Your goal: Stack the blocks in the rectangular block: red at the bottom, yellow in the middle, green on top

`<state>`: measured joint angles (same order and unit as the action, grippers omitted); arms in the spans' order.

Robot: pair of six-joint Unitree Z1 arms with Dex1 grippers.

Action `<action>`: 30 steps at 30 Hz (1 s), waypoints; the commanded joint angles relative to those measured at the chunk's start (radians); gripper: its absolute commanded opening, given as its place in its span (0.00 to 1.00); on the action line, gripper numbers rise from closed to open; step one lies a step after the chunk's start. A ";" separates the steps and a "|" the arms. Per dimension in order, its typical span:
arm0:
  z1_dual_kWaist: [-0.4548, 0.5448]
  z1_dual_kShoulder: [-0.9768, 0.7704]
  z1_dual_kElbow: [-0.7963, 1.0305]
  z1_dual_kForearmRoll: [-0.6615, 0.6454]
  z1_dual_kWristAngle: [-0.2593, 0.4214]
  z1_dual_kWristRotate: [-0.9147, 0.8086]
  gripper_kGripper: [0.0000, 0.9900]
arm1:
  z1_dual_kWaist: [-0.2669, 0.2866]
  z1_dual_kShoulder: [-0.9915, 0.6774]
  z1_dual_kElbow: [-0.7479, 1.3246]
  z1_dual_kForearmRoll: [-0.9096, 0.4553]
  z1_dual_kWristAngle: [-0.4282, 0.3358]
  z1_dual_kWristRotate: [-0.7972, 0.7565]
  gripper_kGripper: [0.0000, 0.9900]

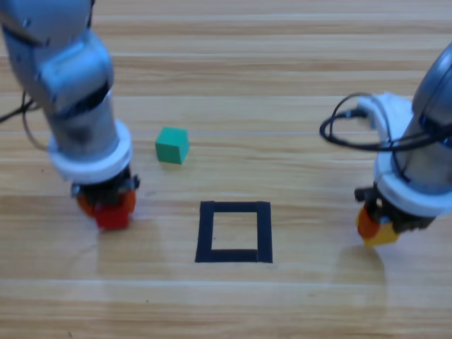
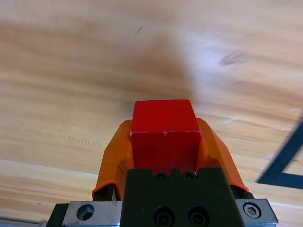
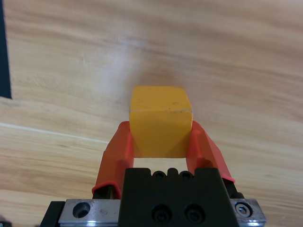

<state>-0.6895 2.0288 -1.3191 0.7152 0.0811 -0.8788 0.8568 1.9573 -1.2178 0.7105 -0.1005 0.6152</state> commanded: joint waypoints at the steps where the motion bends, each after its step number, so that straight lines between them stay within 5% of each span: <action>1: -0.039 0.067 -0.196 0.130 0.054 0.149 0.07 | 0.001 -0.083 -0.011 0.003 -0.030 -0.005 0.00; 15: -0.271 0.209 -0.408 0.144 -0.012 0.357 0.07 | 0.001 -0.107 0.000 0.004 -0.035 -0.008 0.00; 30: -0.308 0.326 -0.606 0.320 0.054 -0.072 0.07 | 0.001 -0.107 0.004 0.004 -0.030 -0.025 0.00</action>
<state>-0.9607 2.2649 -1.8890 0.9963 0.1110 -0.8838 0.8569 1.8600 -1.2348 0.7107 -0.1178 0.6040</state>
